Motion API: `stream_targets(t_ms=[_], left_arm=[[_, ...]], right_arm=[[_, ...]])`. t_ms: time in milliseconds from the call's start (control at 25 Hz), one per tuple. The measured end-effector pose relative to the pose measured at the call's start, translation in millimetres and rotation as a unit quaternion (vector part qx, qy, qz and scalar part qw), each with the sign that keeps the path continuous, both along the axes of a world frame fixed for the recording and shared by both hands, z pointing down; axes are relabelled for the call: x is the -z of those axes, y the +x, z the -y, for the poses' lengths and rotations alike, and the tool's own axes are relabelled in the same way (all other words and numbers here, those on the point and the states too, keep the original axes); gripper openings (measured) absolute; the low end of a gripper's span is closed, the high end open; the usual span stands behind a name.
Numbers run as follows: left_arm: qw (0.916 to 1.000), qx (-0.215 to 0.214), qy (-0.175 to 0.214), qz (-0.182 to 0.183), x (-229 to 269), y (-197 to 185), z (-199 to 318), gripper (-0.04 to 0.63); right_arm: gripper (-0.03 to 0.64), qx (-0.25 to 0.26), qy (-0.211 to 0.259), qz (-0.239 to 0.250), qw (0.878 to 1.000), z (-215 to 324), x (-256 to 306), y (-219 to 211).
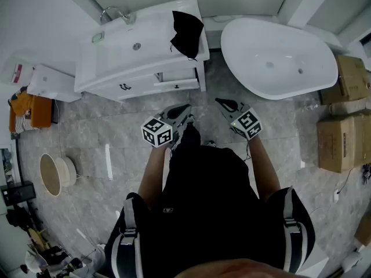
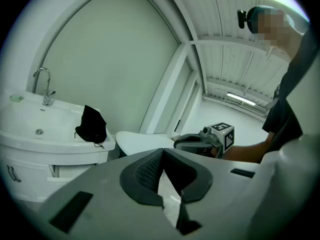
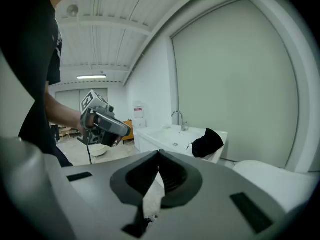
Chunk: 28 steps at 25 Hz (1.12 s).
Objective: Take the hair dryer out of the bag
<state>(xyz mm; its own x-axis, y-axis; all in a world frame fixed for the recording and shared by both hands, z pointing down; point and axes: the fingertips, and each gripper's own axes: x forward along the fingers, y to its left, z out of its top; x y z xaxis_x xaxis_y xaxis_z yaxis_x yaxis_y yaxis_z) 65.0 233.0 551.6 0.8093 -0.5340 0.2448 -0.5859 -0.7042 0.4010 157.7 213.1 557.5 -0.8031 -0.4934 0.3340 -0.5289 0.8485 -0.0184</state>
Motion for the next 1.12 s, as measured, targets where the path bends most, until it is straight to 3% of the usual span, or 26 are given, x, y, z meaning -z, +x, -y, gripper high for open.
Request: stream_targets(t_ms=[360,720,1120], left_arm=[[1.0000,0.003,0.007,-0.004,0.4,-1.7,10.8,0.015],[0.9996,0.026,0.001,-0.007,-1.2,-13.1,17.5,0.015],[0.9995,0.023,-0.016,-0.014,-18.6,-14.8,27.4,0.015]], right_arm=[[0.058,0.021,-0.010,-0.015,1.000,-1.4,-7.7,-5.6],[0.058,0.007,-0.023,-0.002,1.000,10.9,-11.0,-2.8],[0.058,0.004,-0.042,-0.014,0.999,17.1,-30.9,-5.4]])
